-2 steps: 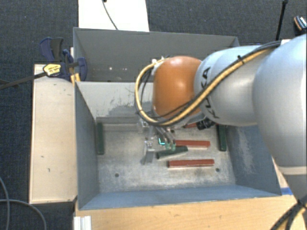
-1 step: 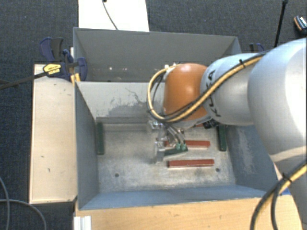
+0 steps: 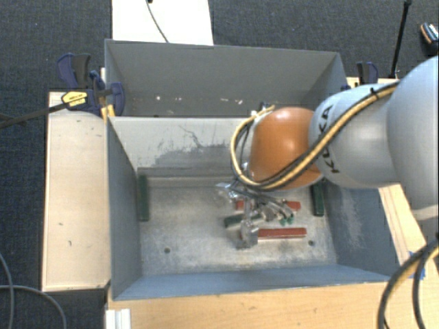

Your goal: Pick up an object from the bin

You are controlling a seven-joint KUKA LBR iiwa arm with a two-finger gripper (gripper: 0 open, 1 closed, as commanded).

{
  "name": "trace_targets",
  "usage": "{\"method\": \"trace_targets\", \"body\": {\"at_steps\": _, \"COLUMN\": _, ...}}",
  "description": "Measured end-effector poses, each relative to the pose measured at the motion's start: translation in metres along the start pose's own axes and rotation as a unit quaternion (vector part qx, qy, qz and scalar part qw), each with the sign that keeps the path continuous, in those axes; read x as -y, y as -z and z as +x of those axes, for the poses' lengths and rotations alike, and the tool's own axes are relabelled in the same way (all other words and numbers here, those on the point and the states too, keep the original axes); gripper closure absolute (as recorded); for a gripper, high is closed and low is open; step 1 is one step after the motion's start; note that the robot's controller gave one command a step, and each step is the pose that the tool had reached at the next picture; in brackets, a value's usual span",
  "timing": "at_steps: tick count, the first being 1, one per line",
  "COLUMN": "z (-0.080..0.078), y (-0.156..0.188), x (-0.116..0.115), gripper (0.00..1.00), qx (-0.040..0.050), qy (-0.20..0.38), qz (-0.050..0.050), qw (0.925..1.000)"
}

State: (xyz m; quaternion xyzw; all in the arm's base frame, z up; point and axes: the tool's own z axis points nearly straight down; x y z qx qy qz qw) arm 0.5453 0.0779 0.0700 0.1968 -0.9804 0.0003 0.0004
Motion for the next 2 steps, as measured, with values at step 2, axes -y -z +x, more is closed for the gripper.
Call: {"method": "trace_targets", "body": {"at_steps": 2, "z": 0.001, "y": 0.189, "x": -0.012, "gripper": 1.0, "qx": 0.0063, "qy": -0.01, "qz": 0.001, "qw": 0.9999}}
